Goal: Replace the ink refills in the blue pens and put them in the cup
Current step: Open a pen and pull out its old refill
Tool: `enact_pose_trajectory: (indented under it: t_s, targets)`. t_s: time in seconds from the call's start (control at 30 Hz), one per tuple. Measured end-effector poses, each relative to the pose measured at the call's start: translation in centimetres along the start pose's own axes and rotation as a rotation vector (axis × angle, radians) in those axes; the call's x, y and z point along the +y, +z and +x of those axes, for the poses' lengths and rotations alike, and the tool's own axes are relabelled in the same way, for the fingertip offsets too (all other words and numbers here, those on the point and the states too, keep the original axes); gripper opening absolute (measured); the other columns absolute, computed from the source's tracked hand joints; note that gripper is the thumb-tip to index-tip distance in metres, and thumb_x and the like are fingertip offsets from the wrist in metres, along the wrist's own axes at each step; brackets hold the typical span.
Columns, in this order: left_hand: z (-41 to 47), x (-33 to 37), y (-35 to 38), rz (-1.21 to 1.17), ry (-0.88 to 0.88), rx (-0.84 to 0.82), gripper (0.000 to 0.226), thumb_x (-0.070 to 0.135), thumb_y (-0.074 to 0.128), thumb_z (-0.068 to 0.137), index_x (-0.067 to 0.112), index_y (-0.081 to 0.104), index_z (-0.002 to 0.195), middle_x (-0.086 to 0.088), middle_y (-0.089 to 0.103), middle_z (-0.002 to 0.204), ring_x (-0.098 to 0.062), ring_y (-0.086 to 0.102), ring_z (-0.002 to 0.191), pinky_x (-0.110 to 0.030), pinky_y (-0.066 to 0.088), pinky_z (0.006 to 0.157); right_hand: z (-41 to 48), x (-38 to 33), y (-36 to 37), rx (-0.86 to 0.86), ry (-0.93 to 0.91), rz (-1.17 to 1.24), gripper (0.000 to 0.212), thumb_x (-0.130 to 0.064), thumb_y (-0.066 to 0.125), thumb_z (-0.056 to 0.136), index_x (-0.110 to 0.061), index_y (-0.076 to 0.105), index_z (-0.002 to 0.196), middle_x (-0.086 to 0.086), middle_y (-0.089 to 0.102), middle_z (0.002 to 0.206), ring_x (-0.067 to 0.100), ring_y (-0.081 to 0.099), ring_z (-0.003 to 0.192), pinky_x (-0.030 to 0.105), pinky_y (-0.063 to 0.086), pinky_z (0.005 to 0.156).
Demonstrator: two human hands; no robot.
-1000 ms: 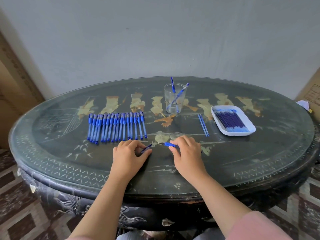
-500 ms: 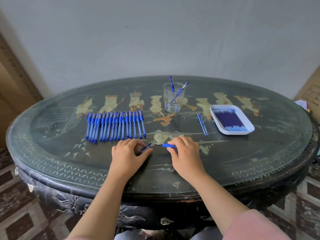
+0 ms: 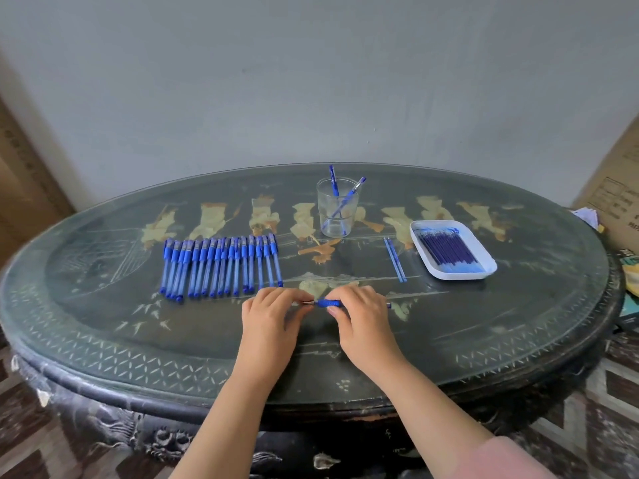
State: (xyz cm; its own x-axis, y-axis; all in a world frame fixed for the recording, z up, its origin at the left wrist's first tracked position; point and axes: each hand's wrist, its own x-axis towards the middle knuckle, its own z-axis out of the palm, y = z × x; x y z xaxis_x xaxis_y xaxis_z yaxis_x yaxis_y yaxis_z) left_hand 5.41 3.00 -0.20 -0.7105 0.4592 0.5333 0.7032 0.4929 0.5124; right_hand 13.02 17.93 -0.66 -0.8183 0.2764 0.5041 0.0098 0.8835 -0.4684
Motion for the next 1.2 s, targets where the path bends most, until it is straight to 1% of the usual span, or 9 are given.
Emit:
enact_pose_trajectory:
  t_s: [0.17, 0.33, 0.43, 0.57, 0.67, 0.77, 0.97, 1.13, 1.2]
  targets:
    - [-0.04, -0.23, -0.01, 0.038, 0.022, 0.05, 0.007, 0.03, 0.064, 0.091, 0.025, 0.068, 0.088, 0.018, 0.066, 0.089, -0.009, 0.057, 0.089, -0.027, 0.026, 0.08, -0.06, -0.07, 0.04, 0.002, -0.022, 0.026, 0.009, -0.012, 0.06, 0.09, -0.021, 0.061, 0.092, -0.011, 0.06, 0.089, 0.014, 0.046, 0.085, 0.03, 0.032, 0.076]
    - [-0.15, 0.39, -0.29, 0.054, -0.02, 0.018, 0.056, 0.066, 0.026, 0.096, 0.027, 0.067, 0.097, 0.021, 0.061, 0.094, -0.007, 0.056, 0.096, -0.023, 0.021, 0.083, -0.07, -0.02, 0.22, 0.031, -0.033, 0.07, 0.009, -0.013, 0.059, 0.089, -0.02, 0.062, 0.094, -0.011, 0.062, 0.092, 0.011, 0.047, 0.087, 0.03, 0.035, 0.078]
    - [-0.28, 0.26, -0.2, -0.014, -0.062, -0.055, 0.047, 0.063, 0.047, 0.091, 0.034, 0.051, 0.127, 0.026, 0.056, 0.113, 0.006, 0.045, 0.11, -0.023, 0.019, 0.094, 0.0, 0.1, 0.2, 0.032, -0.02, 0.074, 0.011, -0.012, 0.06, 0.089, -0.02, 0.062, 0.096, -0.01, 0.063, 0.094, 0.015, 0.051, 0.089, 0.031, 0.036, 0.079]
    - [-0.22, 0.21, -0.1, -0.023, -0.07, -0.044, 0.018, 0.041, 0.055, 0.094, 0.028, 0.059, 0.106, 0.023, 0.056, 0.106, -0.007, 0.049, 0.109, -0.031, 0.023, 0.092, -0.04, -0.04, 0.18, 0.024, -0.037, 0.05, 0.008, -0.017, 0.055, 0.09, -0.022, 0.059, 0.094, -0.01, 0.061, 0.092, 0.015, 0.049, 0.086, 0.031, 0.035, 0.077]
    - [-0.07, 0.39, -0.25, -0.031, -0.112, -0.044, 0.052, 0.062, 0.028, 0.092, 0.029, 0.061, 0.113, 0.023, 0.056, 0.113, -0.007, 0.049, 0.116, -0.027, 0.019, 0.095, -0.05, -0.08, 0.2, 0.023, -0.034, 0.048, 0.008, -0.018, 0.055, 0.09, -0.022, 0.06, 0.095, -0.01, 0.061, 0.092, 0.014, 0.049, 0.087, 0.031, 0.036, 0.077]
    - [-0.36, 0.25, -0.31, -0.111, -0.115, -0.056, 0.058, 0.065, 0.045, 0.086, 0.033, 0.045, 0.135, 0.027, 0.052, 0.121, 0.007, 0.042, 0.118, -0.025, 0.019, 0.1, -0.01, -0.04, 0.12, 0.014, -0.031, 0.055, 0.01, -0.013, 0.058, 0.089, -0.02, 0.062, 0.095, -0.009, 0.063, 0.094, 0.017, 0.053, 0.089, 0.033, 0.038, 0.079]
    - [-0.11, 0.18, -0.25, -0.04, -0.067, -0.003, 0.008, 0.027, 0.065, 0.092, 0.026, 0.065, 0.1, 0.016, 0.063, 0.103, -0.015, 0.053, 0.103, -0.037, 0.032, 0.088, 0.11, -0.1, 0.18, 0.003, -0.048, 0.033, 0.007, -0.015, 0.057, 0.091, -0.019, 0.06, 0.095, -0.008, 0.062, 0.092, 0.018, 0.051, 0.085, 0.033, 0.037, 0.077]
    - [0.03, 0.45, -0.57, -0.052, -0.08, -0.015, 0.043, 0.057, 0.04, 0.092, 0.026, 0.065, 0.106, 0.018, 0.062, 0.103, -0.008, 0.053, 0.105, -0.03, 0.026, 0.089, 0.13, -0.06, 0.28, -0.021, -0.045, 0.024, 0.008, -0.016, 0.055, 0.092, -0.017, 0.061, 0.097, -0.006, 0.062, 0.094, 0.022, 0.053, 0.088, 0.037, 0.041, 0.079]
    - [-0.13, 0.54, -0.73, -0.113, -0.097, -0.023, 0.042, 0.055, 0.048, 0.088, 0.031, 0.057, 0.121, 0.022, 0.06, 0.108, 0.0, 0.048, 0.109, -0.028, 0.025, 0.095, 0.2, -0.07, 0.34, -0.015, -0.042, 0.028, 0.01, -0.016, 0.053, 0.092, -0.017, 0.061, 0.097, -0.006, 0.063, 0.094, 0.022, 0.053, 0.087, 0.036, 0.04, 0.078]
